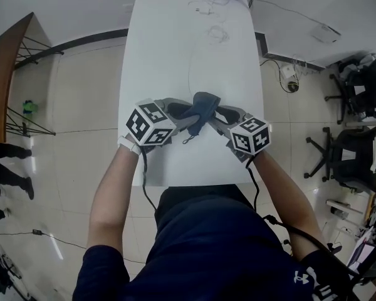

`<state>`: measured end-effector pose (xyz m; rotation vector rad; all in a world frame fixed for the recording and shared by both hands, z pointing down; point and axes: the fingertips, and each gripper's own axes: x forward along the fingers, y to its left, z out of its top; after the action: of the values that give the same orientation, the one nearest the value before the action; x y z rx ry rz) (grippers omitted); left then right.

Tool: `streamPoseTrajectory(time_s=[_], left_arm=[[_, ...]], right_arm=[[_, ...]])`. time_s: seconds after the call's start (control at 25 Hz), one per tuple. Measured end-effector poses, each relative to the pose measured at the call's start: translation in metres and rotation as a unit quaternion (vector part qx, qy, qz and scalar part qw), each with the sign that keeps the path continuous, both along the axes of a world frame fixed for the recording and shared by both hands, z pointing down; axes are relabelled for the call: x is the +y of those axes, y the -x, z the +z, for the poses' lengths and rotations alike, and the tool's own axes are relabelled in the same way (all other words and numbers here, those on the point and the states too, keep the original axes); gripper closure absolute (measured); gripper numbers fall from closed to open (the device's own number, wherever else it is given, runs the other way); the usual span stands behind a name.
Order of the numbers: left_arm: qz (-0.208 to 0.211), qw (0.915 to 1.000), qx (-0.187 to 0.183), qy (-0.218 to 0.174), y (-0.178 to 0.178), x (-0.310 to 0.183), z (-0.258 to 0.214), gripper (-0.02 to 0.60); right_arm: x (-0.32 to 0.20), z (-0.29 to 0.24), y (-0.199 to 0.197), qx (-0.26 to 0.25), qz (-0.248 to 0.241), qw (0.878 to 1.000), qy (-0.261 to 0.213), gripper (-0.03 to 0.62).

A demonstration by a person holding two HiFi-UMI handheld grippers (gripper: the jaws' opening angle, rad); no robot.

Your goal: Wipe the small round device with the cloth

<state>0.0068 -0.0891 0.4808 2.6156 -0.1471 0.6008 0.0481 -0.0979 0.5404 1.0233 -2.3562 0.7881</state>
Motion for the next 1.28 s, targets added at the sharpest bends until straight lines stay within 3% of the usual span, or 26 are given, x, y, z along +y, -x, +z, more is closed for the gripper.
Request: streamPoseTrajectory(time_s=[0.08,0.2,0.44,0.64,0.8,0.92,1.0,1.08,1.2,1.28], left_arm=[[0.026,0.9995,-0.016,0.008,-0.007,-0.008,0.008,0.505],[0.031,0.9977,-0.035,0.05,-0.006,-0.029,0.03,0.505],[0.006,0.9837,-0.072,0.165,0.003,-0.047,0.088,0.505],[-0.037,0.97,-0.125,0.205,0.011,-0.049,0.134,0.505],[-0.069,0.9685,-0.182,0.155,0.02,-0.053,0.139,0.503],[-0.106,0.9614,-0.239,0.085,0.033,-0.057,0.138,0.503],[-0.138,0.955,-0.258,0.051,0.044,-0.061,0.136,0.503],[-0.167,0.9583,-0.227,0.049,0.045,-0.057,0.122,0.503],[-0.172,0.9743,-0.14,0.041,0.028,-0.051,0.078,0.503],[-0.151,0.9797,-0.132,0.005,0.025,-0.05,0.048,0.503]], right_arm=[[0.001,0.003,-0.002,0.006,-0.005,1.0,0.004,0.419],[0.002,0.005,-0.004,0.004,-0.002,1.0,0.012,0.419],[0.0,0.003,-0.008,0.002,0.019,1.0,0.007,0.427],[-0.001,0.003,-0.009,-0.007,0.035,0.999,0.009,0.427],[-0.005,-0.002,-0.012,-0.015,0.049,0.999,0.001,0.428],[-0.006,-0.004,-0.015,-0.022,0.062,0.998,-0.004,0.43],[-0.005,-0.006,-0.018,-0.026,0.07,0.997,-0.006,0.433],[-0.004,-0.01,-0.02,-0.035,0.075,0.997,-0.007,0.434],[-0.003,-0.018,-0.025,-0.047,0.083,0.995,-0.012,0.441],[-0.002,-0.024,-0.026,-0.055,0.088,0.994,-0.016,0.447]])
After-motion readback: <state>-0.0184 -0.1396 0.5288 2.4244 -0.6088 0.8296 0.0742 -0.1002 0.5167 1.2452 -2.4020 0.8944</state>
